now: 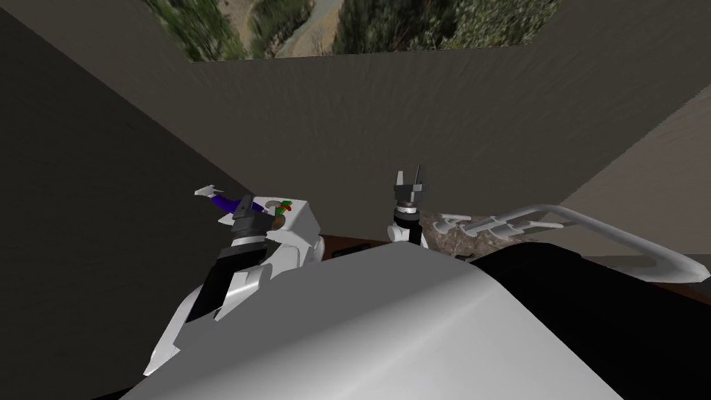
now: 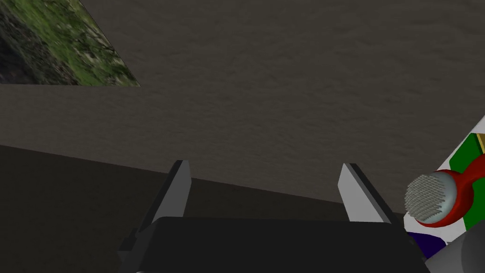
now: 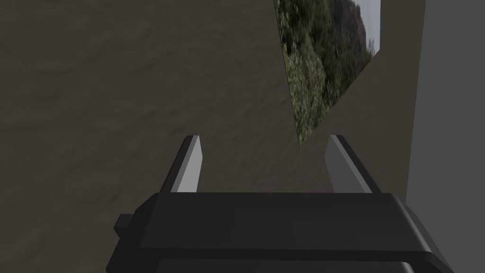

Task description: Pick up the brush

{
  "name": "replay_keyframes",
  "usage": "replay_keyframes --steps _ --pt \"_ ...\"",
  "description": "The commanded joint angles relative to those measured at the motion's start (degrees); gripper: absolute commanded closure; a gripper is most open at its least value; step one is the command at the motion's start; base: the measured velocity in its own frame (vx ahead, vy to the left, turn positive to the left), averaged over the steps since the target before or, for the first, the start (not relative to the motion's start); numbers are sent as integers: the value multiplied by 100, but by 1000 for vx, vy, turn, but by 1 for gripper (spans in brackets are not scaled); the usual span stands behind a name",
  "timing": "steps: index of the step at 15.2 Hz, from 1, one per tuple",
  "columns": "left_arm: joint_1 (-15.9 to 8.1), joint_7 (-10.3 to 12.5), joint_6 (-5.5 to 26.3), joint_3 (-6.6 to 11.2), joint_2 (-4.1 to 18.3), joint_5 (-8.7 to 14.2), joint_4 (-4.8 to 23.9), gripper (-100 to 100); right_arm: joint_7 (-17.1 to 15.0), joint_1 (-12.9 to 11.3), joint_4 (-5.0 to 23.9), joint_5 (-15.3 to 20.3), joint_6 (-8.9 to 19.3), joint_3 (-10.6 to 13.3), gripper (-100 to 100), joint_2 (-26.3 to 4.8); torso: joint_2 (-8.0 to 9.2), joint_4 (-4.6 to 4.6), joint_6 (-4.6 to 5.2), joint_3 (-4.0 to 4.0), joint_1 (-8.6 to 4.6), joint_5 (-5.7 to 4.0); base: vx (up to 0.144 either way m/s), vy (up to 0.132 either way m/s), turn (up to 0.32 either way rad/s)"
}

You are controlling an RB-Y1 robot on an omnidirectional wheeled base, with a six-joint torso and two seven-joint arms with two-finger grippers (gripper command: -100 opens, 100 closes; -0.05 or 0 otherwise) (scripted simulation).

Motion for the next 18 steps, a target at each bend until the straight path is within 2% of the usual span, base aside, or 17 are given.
replay_keyframes --steps 1,2,4,5,7,8,10,11,13,14,16,17,18 --pt "15 32 203 50 75 71 -1 -100 0 0 0 0 0 0 0 0 0 0 0 0 0 0 -22 -62 -52" --pt "47 93 384 174 271 256 -7 -100 0 1 0 0 0 0 0 0 -1 0 -2 0 5 1 -29 -74 -152" --pt "47 93 517 174 271 256 -7 -100 0 0 0 0 0 0 0 0 1 0 0 1 1 1 -23 -74 -107" --pt "81 156 698 300 471 449 -14 -100 0 1 0 0 0 0 0 0 -1 0 -2 0 5 1 -20 -74 -121" --pt "81 156 841 300 471 449 -14 -100 0 0 0 0 0 0 0 0 -2 0 0 -1 4 1 -18 -67 -123" --pt "115 222 1027 429 672 649 -21 -100 0 1 0 0 0 0 0 0 -3 0 -2 -2 8 2 -11 -73 -175" --pt "115 222 1175 429 672 649 -21 -100 0 0 0 0 0 0 0 0 -6 -1 0 -3 5 1 -4 -65 -109" --pt "150 289 1344 559 875 855 -26 -100 0 1 0 0 0 -1 0 0 -7 -1 -3 -4 9 2 -6 -69 -151" --pt "150 289 1516 559 875 855 -26 -100 0 0 0 0 0 0 0 0 -6 -1 0 -4 7 1 -10 -63 -107" --pt "184 358 1693 688 1078 1067 -28 -100 0 1 0 0 0 -1 0 0 -6 -1 -2 -3 10 2 -3 -64 -167" --pt "184 358 1863 688 1078 1067 -28 -100 0 0 0 0 0 0 0 0 -8 -2 0 -5 9 2 1 -54 -109" --pt "218 428 2031 816 1282 1283 -27 -100 0 1 0 0 0 -1 0 -1 -8 -2 -3 -5 14 3 1 -54 -144" --pt "218 428 2129 816 1282 1283 -27 -100 0 0 0 0 0 0 0 0 -9 -2 0 -5 14 3 2 -55 -154"
